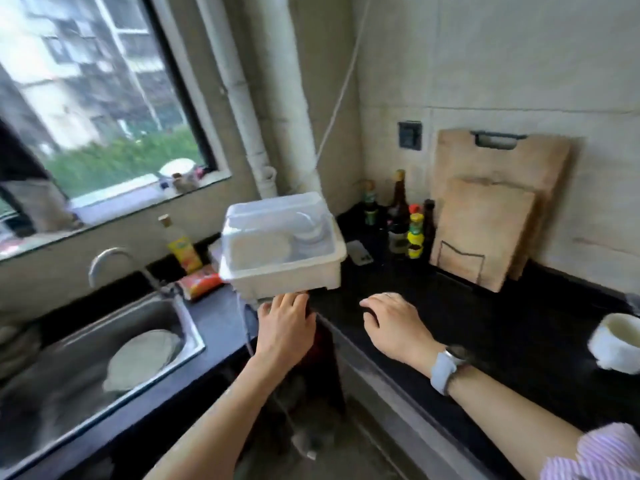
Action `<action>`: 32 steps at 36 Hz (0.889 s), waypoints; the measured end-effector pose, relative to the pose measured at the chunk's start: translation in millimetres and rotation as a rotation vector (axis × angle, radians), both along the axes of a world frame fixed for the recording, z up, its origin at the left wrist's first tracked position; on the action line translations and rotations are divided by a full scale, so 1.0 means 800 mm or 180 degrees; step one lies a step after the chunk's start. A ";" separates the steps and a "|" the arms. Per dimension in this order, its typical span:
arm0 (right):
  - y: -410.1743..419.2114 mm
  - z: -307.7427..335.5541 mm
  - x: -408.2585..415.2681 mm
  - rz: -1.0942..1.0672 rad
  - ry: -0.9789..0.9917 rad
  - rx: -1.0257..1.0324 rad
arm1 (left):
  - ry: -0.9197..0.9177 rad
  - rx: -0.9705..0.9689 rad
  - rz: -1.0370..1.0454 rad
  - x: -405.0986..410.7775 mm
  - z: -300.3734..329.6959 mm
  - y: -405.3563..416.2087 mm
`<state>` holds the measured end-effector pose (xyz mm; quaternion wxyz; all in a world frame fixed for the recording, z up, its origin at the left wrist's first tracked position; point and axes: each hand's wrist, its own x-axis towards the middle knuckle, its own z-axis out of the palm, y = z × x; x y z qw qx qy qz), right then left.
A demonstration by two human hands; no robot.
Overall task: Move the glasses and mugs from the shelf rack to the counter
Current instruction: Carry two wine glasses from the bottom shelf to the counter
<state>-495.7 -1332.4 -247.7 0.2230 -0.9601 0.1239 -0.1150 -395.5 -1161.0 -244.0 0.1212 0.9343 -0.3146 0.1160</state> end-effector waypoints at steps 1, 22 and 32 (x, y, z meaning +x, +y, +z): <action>0.042 0.004 0.020 0.0196 -0.0021 -0.0016 | -0.0019 0.0000 0.0196 0.007 0.005 0.050; 0.772 0.044 0.225 0.3483 -0.0285 0.0167 | -0.0383 -0.0510 0.3463 -0.040 0.055 0.780; 0.990 0.052 0.361 0.3862 -0.0103 0.0594 | -0.0362 -0.0794 0.3814 0.080 0.075 0.970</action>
